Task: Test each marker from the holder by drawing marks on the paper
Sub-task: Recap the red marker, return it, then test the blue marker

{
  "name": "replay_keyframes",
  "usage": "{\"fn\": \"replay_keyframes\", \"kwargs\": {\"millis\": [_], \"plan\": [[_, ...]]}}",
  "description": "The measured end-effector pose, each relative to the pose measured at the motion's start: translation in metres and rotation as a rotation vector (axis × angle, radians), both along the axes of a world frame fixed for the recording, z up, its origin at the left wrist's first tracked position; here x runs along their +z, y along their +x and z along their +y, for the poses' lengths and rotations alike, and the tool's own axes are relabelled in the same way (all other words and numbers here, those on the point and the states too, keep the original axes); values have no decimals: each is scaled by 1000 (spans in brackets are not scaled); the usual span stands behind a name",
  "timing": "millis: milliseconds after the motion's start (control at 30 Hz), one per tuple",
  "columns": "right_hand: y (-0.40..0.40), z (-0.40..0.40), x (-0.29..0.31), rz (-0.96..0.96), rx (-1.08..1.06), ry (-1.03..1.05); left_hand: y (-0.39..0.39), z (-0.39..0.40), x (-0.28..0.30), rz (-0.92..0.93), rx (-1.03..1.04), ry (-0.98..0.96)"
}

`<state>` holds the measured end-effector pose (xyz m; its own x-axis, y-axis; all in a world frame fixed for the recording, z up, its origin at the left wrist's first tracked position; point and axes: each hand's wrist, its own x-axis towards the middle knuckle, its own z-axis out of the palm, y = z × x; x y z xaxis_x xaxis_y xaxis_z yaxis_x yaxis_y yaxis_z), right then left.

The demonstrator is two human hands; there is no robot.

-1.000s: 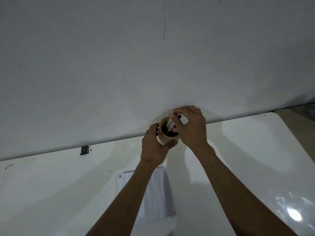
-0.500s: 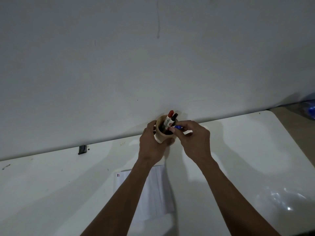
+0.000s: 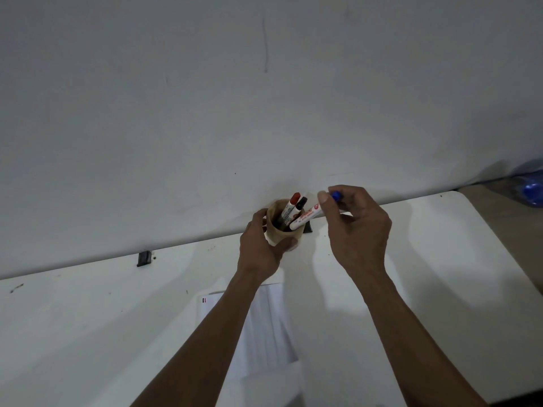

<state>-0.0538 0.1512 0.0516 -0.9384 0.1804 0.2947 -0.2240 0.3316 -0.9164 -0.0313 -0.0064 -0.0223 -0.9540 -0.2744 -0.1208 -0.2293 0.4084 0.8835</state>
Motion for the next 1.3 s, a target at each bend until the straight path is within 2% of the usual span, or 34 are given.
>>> {"fn": "replay_keyframes", "kwargs": {"millis": [267,367,500,633,800,1067,1200,1300], "plan": [[22,10,17,-72,-102,-327,2,-1,8,-59,-17,19],[35,8,17,-144,-90,-399,9,-7,18,-99,-47,39],[60,-6,10,-297,-23,-508,37,-22,34,-95,-10,-28],[94,-32,-1,-442,120,-431,83,-45,60,-2,23,20],[137,-66,-4,-683,376,-356,139,-76,86,-56,-80,152],[187,-97,2,-682,613,-161,209,-119,81,-99,-109,220],[203,-101,1,-688,724,-44,235,-136,73,-73,73,370],[213,-102,-1,-677,657,-76,255,-155,65,-59,248,547]]}}
